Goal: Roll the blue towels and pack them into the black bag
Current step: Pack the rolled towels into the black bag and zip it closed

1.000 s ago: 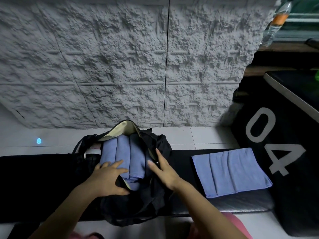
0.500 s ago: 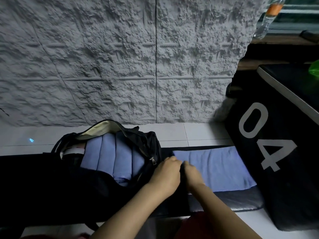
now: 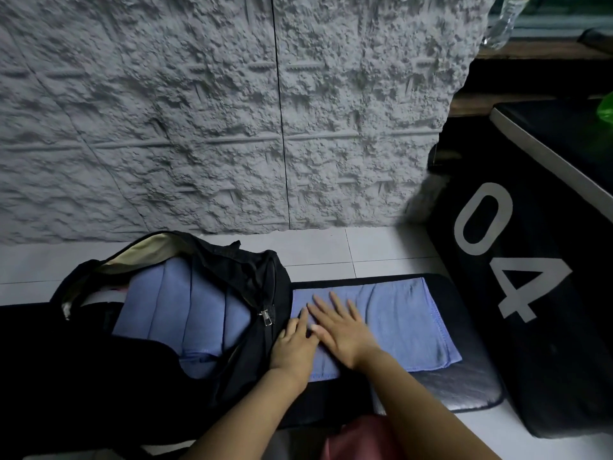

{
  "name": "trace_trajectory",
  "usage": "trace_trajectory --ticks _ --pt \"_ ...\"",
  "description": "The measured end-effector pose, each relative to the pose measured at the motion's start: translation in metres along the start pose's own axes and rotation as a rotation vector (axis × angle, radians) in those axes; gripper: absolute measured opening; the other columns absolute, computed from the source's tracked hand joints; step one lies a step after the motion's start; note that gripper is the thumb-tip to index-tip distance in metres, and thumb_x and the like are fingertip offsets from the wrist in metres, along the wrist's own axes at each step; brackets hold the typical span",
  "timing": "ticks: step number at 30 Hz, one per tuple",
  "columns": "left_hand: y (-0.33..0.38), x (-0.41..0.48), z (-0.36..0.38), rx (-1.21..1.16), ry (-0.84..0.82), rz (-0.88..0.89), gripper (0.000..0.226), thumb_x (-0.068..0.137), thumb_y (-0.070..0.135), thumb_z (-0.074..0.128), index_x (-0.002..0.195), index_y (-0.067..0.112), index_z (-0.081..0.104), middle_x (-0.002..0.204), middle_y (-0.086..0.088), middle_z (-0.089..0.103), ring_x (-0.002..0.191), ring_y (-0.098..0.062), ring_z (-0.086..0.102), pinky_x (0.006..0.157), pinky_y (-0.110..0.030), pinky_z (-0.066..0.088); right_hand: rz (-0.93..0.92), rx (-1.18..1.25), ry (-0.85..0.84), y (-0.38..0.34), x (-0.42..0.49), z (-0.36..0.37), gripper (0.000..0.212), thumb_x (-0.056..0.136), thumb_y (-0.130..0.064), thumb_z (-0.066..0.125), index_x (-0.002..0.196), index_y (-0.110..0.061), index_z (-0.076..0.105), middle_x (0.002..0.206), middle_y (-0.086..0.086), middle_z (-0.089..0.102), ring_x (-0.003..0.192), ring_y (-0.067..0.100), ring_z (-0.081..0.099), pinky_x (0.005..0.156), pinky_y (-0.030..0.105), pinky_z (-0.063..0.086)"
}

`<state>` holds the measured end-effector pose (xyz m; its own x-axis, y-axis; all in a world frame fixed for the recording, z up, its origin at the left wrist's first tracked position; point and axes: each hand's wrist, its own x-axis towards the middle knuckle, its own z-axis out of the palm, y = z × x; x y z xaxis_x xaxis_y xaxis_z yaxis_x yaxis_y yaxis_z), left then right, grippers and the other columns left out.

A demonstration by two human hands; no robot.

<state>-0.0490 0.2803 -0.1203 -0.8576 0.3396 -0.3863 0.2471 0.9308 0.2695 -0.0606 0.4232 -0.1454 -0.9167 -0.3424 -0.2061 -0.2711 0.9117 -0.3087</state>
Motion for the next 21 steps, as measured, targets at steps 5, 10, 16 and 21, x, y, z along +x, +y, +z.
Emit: trace_trajectory --ticks 5,10,16,21 --pt "-0.001 0.006 0.003 0.166 -0.016 0.028 0.096 0.084 -0.005 0.054 0.149 0.034 -0.006 0.156 -0.009 -0.018 0.144 -0.028 0.000 0.112 -0.033 0.021 0.256 -0.171 0.056 0.085 -0.046 0.005 0.076 0.079 -0.074 -0.019 0.147 -0.042 -0.009 0.153 -0.020 -0.015 0.144 0.019 -0.016 0.113 0.044 -0.016" --pt "-0.003 0.008 0.003 0.207 -0.045 0.043 0.096 0.084 -0.005 0.054 0.149 0.034 -0.003 0.157 -0.009 -0.016 0.143 -0.029 0.002 0.110 -0.033 0.025 0.582 -0.186 0.117 0.135 -0.083 -0.009 0.067 0.085 -0.064 -0.014 0.146 -0.037 -0.017 0.154 -0.018 -0.019 0.145 0.019 -0.018 0.114 0.054 -0.011" --pt "0.000 0.011 0.002 0.221 -0.060 0.056 0.066 0.100 0.019 0.040 0.150 0.031 -0.002 0.157 -0.011 -0.015 0.142 -0.030 0.002 0.109 -0.035 0.023 0.421 -0.125 0.173 0.085 -0.055 -0.003 0.068 0.091 -0.066 0.005 0.150 -0.032 0.007 0.158 -0.009 0.002 0.146 0.019 -0.013 0.110 0.046 -0.018" --pt "-0.002 0.010 0.008 0.215 -0.037 0.041 0.062 0.101 0.031 0.036 0.150 0.031 -0.003 0.157 -0.010 -0.015 0.143 -0.028 0.003 0.111 -0.035 0.021 0.637 -0.159 0.146 0.099 -0.077 0.004 0.064 0.093 -0.062 0.005 0.149 -0.033 -0.007 0.157 -0.013 -0.011 0.145 0.024 -0.018 0.110 0.056 -0.015"
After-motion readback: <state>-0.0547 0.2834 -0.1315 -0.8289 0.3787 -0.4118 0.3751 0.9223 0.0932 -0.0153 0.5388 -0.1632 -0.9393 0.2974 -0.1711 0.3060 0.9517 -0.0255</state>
